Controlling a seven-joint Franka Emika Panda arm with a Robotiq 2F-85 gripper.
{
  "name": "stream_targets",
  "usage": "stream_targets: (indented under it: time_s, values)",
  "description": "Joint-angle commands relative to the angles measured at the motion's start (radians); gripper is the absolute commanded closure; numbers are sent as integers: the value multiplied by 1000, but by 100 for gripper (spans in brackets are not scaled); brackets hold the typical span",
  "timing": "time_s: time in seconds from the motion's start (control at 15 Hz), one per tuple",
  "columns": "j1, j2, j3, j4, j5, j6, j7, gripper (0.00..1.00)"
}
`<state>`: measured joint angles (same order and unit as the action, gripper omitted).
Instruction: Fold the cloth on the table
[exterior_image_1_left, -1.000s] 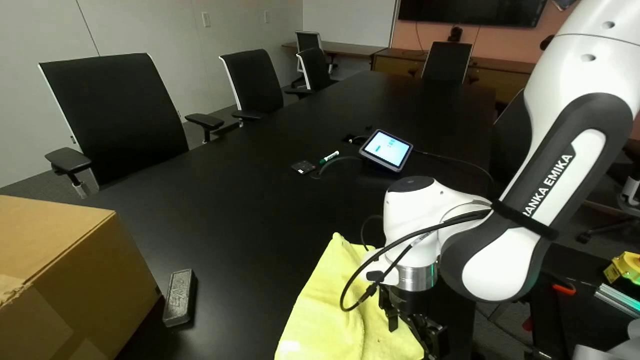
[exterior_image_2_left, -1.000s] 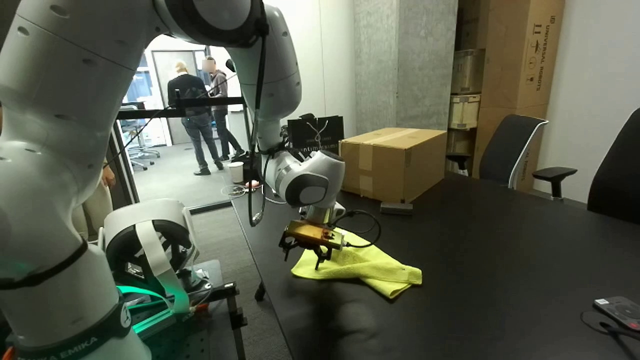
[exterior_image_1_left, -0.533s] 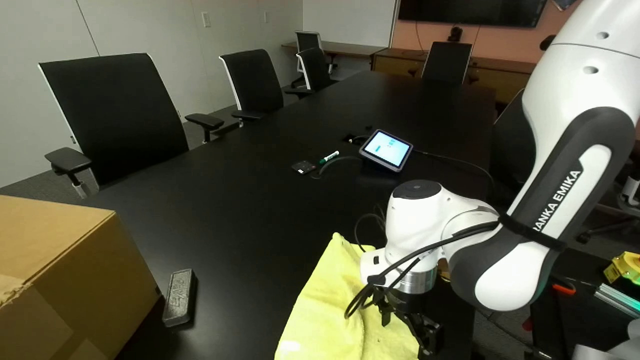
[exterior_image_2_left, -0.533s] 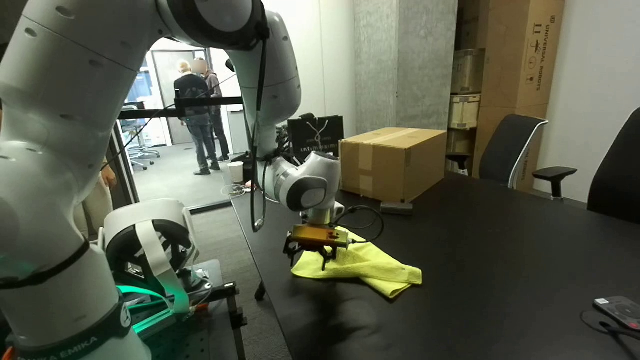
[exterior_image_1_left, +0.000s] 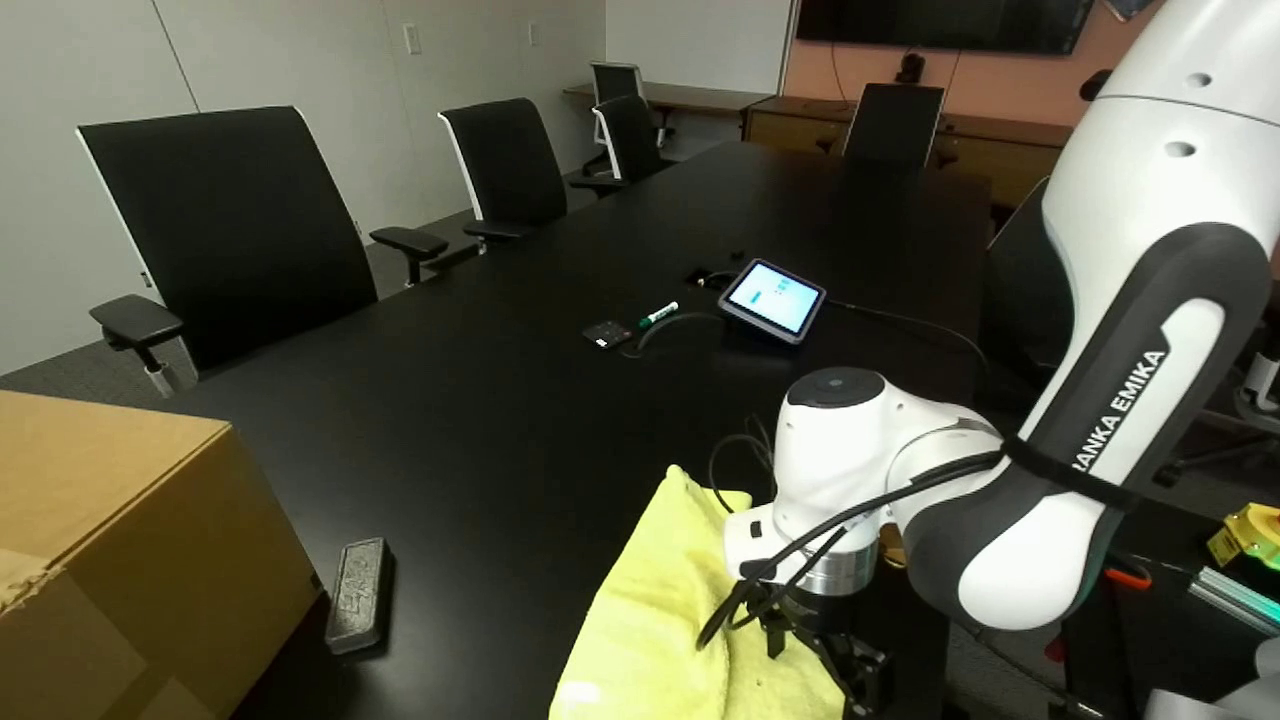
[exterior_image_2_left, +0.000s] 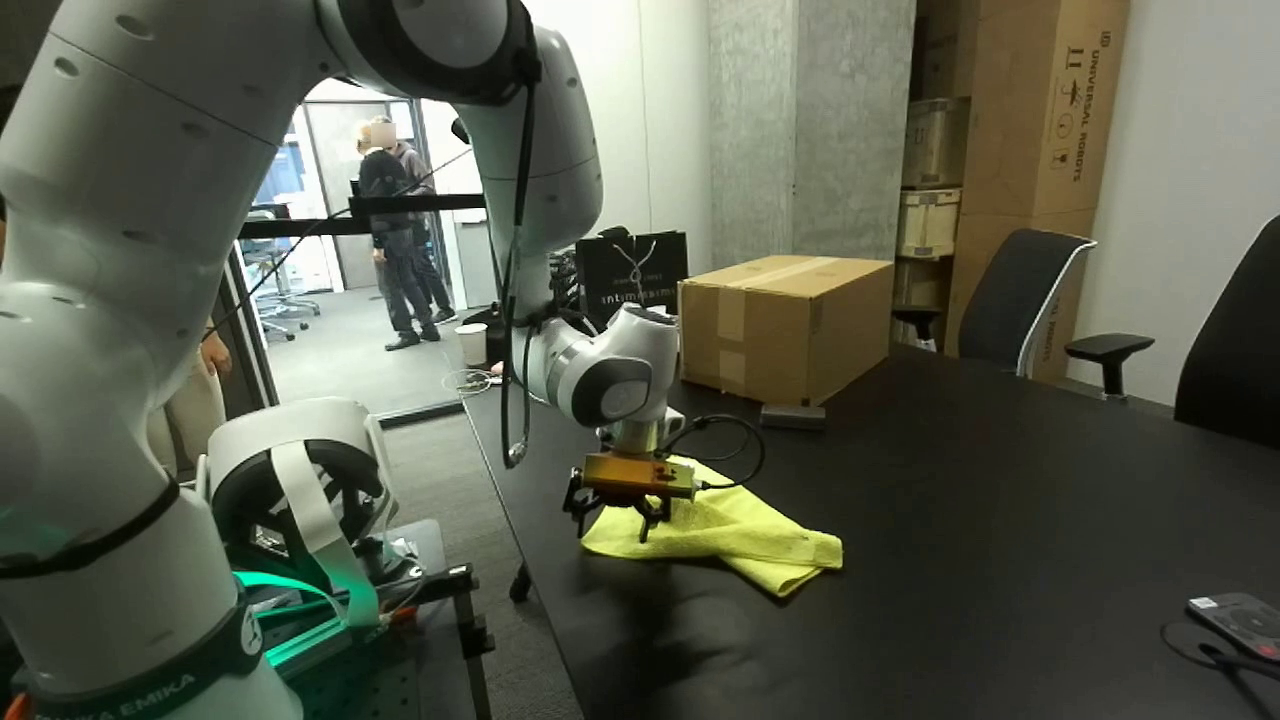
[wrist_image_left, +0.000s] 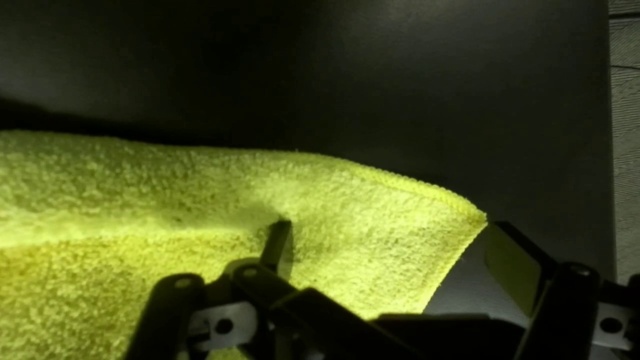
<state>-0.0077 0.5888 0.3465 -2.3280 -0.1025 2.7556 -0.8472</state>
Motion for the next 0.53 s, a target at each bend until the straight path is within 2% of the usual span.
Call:
stream_targets:
  time_s: [0.0, 0.47]
  values:
    - [-8, 16, 19, -5, 8, -8, -1, 0]
    - [25, 9, -16, -32, -25, 14, 29, 0]
